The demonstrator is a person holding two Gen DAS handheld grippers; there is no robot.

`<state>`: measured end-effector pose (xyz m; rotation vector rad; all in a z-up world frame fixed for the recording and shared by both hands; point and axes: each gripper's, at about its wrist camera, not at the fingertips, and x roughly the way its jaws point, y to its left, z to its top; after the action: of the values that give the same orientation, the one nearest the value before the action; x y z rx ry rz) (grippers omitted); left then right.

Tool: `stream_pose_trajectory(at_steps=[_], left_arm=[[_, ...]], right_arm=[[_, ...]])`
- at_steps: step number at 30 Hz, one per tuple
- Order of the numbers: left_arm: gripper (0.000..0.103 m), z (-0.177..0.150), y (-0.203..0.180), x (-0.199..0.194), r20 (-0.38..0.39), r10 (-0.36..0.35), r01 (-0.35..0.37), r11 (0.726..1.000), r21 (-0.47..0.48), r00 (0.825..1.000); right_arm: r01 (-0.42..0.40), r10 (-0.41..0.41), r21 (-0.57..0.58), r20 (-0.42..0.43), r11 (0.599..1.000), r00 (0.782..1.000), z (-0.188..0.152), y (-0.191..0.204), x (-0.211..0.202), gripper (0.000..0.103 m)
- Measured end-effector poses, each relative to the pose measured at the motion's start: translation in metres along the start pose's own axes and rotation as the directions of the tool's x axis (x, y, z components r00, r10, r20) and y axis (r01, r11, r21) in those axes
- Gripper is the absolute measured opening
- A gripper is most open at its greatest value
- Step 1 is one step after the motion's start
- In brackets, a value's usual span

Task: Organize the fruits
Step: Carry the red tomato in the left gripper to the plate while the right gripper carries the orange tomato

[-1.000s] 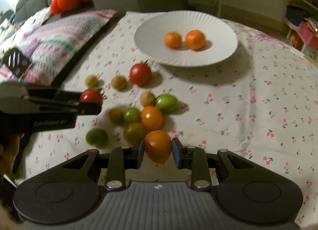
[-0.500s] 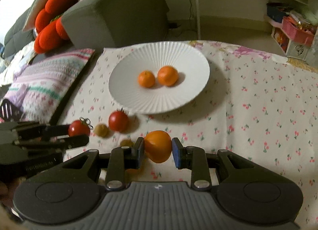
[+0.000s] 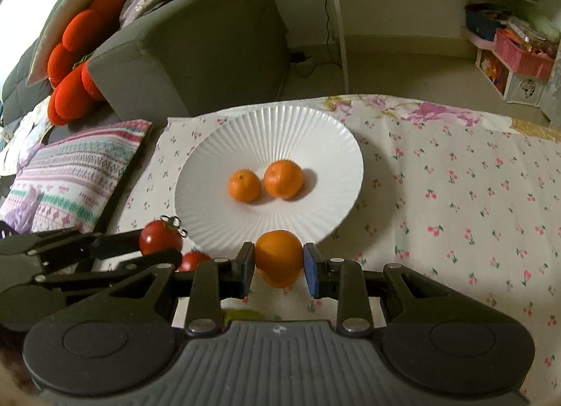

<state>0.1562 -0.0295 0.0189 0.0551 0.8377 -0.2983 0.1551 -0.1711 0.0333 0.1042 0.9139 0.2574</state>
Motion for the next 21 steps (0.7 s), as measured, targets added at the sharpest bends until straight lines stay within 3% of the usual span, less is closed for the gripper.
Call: stream_pose_trajectory(at_steps=[21], left_arm=[[0.028, 0.003, -0.012, 0.044, -0.003, 0.004, -0.003, 0.997, 0.080, 1.000]], right_arm=[[-0.010, 0.011, 0.036, -0.048, 0.999, 0.999, 0.015, -0.007, 0.055, 0.027]])
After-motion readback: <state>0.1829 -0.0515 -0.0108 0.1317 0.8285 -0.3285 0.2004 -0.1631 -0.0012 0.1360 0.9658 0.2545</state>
